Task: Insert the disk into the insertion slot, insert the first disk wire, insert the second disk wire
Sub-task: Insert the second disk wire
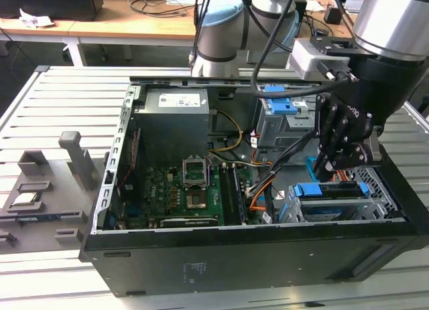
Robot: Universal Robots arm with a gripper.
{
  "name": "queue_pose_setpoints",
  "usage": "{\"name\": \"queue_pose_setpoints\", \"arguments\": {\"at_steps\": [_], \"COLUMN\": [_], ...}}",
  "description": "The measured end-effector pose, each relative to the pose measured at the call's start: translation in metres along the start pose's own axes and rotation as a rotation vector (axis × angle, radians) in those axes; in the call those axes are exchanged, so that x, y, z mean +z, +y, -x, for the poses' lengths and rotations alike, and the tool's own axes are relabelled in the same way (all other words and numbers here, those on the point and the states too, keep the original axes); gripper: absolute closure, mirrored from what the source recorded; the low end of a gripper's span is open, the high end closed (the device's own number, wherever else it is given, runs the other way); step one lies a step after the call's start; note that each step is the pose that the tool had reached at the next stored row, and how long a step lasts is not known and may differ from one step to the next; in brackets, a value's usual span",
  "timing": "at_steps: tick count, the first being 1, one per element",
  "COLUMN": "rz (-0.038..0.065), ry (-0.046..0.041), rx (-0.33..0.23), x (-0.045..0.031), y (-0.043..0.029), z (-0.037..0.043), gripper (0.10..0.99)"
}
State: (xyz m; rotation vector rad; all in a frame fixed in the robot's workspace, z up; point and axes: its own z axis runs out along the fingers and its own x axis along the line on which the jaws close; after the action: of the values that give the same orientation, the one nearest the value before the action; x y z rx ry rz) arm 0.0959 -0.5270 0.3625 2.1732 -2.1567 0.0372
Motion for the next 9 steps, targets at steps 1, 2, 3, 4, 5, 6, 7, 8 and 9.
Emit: {"name": "queue_pose_setpoints", "arguments": {"at_steps": [1,2,3,4,5,6,7,8,9], "rz": [0.0,0.0,0.0,0.001,0.001,0.001,0.001,0.001,0.001], "ry": [-0.0001,-0.0001,-0.0001,0.0,-0.0001,0.0001,0.0003,0.0001,-0.0001], "rx": [0.0,0.0,0.0,0.0,0.0,0.0,0.0,0.0,0.0], "x": [0.002,0.0032,0.0059,0.0077,0.0086,0.0093,0.01,0.0105,0.0113], "y": [-0.003,-0.0048,-0.0082,-0.01,-0.0113,-0.0127,-0.0145,-0.0161,-0.019], "z": [0.0001,0.0002,0.0004,0.0005,0.0006,0.0006,0.0006,0.0006,0.0007], "gripper": [0.925,0.925,0.925,0.925,0.925,0.925,0.925,0.925,0.925]}}
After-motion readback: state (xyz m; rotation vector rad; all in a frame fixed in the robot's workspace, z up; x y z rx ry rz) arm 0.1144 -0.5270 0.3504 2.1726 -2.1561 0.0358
